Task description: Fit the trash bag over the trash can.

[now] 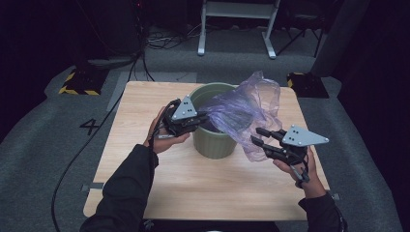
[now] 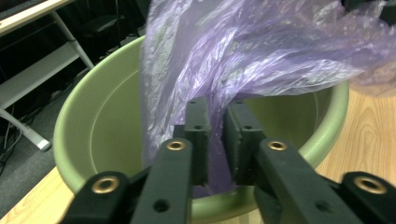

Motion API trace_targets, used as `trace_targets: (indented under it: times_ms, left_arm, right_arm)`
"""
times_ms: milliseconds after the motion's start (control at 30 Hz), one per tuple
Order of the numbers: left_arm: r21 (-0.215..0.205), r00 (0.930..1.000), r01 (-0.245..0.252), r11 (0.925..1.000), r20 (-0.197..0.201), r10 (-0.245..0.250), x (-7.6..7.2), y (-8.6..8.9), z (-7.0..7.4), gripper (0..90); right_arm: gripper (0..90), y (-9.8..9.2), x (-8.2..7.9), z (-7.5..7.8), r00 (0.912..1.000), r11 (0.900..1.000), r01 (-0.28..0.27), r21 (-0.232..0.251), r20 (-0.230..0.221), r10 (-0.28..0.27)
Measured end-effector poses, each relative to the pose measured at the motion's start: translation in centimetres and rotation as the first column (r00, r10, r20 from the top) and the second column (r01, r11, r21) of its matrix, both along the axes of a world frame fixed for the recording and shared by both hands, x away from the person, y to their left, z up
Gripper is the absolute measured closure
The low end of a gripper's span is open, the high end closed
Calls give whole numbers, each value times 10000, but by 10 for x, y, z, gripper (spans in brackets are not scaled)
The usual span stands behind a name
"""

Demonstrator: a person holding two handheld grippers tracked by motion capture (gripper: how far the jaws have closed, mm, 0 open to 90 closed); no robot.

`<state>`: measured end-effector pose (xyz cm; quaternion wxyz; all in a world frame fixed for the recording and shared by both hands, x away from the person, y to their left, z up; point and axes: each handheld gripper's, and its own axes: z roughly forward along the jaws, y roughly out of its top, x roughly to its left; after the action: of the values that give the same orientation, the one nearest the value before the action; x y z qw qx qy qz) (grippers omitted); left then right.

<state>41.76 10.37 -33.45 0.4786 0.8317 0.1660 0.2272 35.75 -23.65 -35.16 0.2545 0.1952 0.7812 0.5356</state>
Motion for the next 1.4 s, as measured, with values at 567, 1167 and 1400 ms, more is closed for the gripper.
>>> trace_targets:
  times_ms: [567,1167,1400]
  left_arm:
    - [33,9984,518,9987,209,-519,-19,-33,7,434]
    - [-226,9980,472,9986,440,-462,-21,-3,-3,898]
    - [-619,9989,345,9975,343,-324,-23,12,-8,897]
  right_arm:
    - [900,11,-11,-3,9983,9985,-395,-377,409,410]
    - [482,2,-27,-1,9967,9993,-372,-99,714,378]
    - [264,2,-22,0,9986,9993,208,318,481,-223]
